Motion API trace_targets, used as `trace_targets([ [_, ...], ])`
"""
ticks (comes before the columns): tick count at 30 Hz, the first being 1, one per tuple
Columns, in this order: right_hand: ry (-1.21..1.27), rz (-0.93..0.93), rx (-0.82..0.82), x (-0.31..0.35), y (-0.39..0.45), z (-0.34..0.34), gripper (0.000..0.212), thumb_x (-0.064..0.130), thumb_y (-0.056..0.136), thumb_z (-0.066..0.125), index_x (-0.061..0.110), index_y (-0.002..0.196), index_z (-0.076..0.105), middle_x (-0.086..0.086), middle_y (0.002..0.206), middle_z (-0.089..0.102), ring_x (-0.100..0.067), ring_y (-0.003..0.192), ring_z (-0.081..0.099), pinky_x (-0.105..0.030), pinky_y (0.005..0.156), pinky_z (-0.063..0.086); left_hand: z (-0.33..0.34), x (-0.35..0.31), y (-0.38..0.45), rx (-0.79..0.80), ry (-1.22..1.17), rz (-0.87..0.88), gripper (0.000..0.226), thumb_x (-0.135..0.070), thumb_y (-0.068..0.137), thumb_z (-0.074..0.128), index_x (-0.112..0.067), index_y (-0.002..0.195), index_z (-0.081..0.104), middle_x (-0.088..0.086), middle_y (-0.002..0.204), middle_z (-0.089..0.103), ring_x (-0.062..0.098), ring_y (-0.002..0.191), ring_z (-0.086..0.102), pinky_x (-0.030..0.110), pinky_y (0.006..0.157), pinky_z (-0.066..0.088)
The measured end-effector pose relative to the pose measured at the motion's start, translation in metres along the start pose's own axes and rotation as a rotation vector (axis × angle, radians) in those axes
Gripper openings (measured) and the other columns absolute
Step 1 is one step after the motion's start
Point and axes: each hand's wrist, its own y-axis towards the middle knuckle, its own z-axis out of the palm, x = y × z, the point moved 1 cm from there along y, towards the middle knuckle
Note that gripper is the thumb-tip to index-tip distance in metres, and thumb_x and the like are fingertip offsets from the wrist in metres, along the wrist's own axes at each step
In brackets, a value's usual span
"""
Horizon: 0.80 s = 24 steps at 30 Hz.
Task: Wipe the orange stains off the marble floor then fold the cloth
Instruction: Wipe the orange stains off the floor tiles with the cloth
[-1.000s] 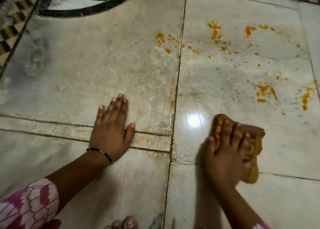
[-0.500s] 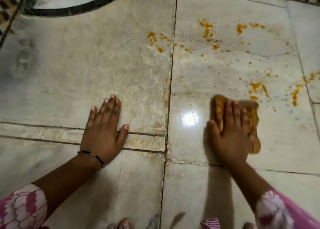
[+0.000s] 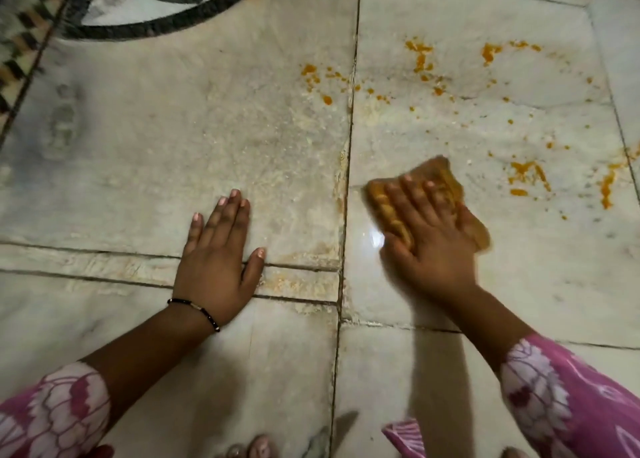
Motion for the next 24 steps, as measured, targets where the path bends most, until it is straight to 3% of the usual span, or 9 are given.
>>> trace_targets([
  [3,-0.006,0.235,-0.033,-0.007,-0.050,0.001,0.068,0.053,0.086,0.023,0.033,0.151,0.017,0.002,0.160,0.014,-0.023,0.147,0.008,-0.057,0.112,0.014,0.001,0.000,0.000,-0.001,0.001,-0.002,0.069,-0.045,0.092,0.024,-0.008,0.149,0.020,0.009,0.157,0.015,0.021,0.144,0.012,0.041,0.117,0.004],
  [6,0.003,0.337,-0.010,0.040,-0.090,0.014,0.071,0.047,0.082,0.032,0.027,0.150,0.026,-0.004,0.157,0.022,-0.027,0.145,0.016,-0.061,0.110,0.016,0.001,-0.002,-0.001,0.004,0.010,-0.008,0.069,-0.045,0.092,0.024,-0.007,0.149,0.020,0.009,0.157,0.016,0.021,0.144,0.013,0.044,0.117,0.008],
  [9,0.053,0.123,0.042,0.105,-0.098,0.023,0.072,0.047,0.077,0.040,0.024,0.145,0.037,-0.005,0.153,0.033,-0.032,0.140,0.027,-0.063,0.103,0.021,0.001,-0.002,-0.001,0.007,0.010,-0.013,0.069,-0.045,0.092,0.024,-0.007,0.149,0.021,0.009,0.157,0.016,0.021,0.144,0.013,0.044,0.117,0.009],
  [11,0.048,-0.056,0.053,0.128,-0.084,0.025,0.070,0.048,0.079,0.041,0.026,0.146,0.036,-0.003,0.153,0.033,-0.030,0.141,0.025,-0.064,0.104,0.016,0.001,-0.001,-0.001,0.017,0.010,-0.002,0.069,-0.045,0.091,0.025,-0.008,0.149,0.021,0.008,0.157,0.016,0.021,0.144,0.013,0.044,0.117,0.008],
  [13,0.049,-0.190,0.081,0.125,-0.048,0.018,0.071,0.050,0.083,0.035,0.029,0.150,0.026,0.001,0.158,0.023,-0.028,0.145,0.012,-0.062,0.107,0.008,0.001,0.000,0.000,0.019,0.006,0.002,0.069,-0.045,0.091,0.025,-0.008,0.149,0.020,0.008,0.157,0.016,0.021,0.144,0.013,0.043,0.117,0.007],
  [16,-0.055,-0.293,0.221,0.081,0.018,-0.003,0.077,0.065,0.080,0.014,0.038,0.150,-0.004,0.008,0.160,-0.003,-0.024,0.147,-0.008,-0.063,0.110,-0.002,0.001,-0.002,0.000,0.025,0.004,-0.014,0.069,-0.044,0.091,0.026,-0.008,0.149,0.020,0.008,0.157,0.016,0.021,0.144,0.013,0.041,0.117,0.005],
  [21,-0.400,-0.477,0.513,-0.016,0.047,-0.058,0.072,0.071,0.074,-0.010,0.046,0.136,-0.035,0.012,0.149,-0.037,-0.022,0.145,-0.015,-0.055,0.112,0.013,-0.002,-0.005,0.000,0.029,-0.033,-0.040,0.068,-0.043,0.090,0.029,-0.007,0.148,0.024,0.009,0.156,0.019,0.023,0.144,0.016,0.043,0.117,0.006],
  [22,-0.424,-0.522,0.558,-0.035,0.036,-0.068,0.068,0.069,0.080,-0.009,0.044,0.137,-0.035,0.009,0.150,-0.036,-0.025,0.146,-0.010,-0.055,0.110,0.019,-0.003,-0.006,0.001,0.027,-0.039,-0.044,0.068,-0.043,0.090,0.029,-0.007,0.148,0.025,0.009,0.156,0.020,0.023,0.144,0.017,0.043,0.117,0.007],
  [24,-0.524,-0.642,0.553,-0.065,0.016,-0.082,0.065,0.062,0.093,0.006,0.036,0.151,-0.006,-0.003,0.161,0.001,-0.035,0.142,0.023,-0.059,0.095,0.042,-0.003,-0.008,0.000,0.013,-0.033,-0.049,0.069,-0.042,0.089,0.029,-0.007,0.148,0.025,0.010,0.156,0.021,0.024,0.143,0.018,0.043,0.117,0.008],
])
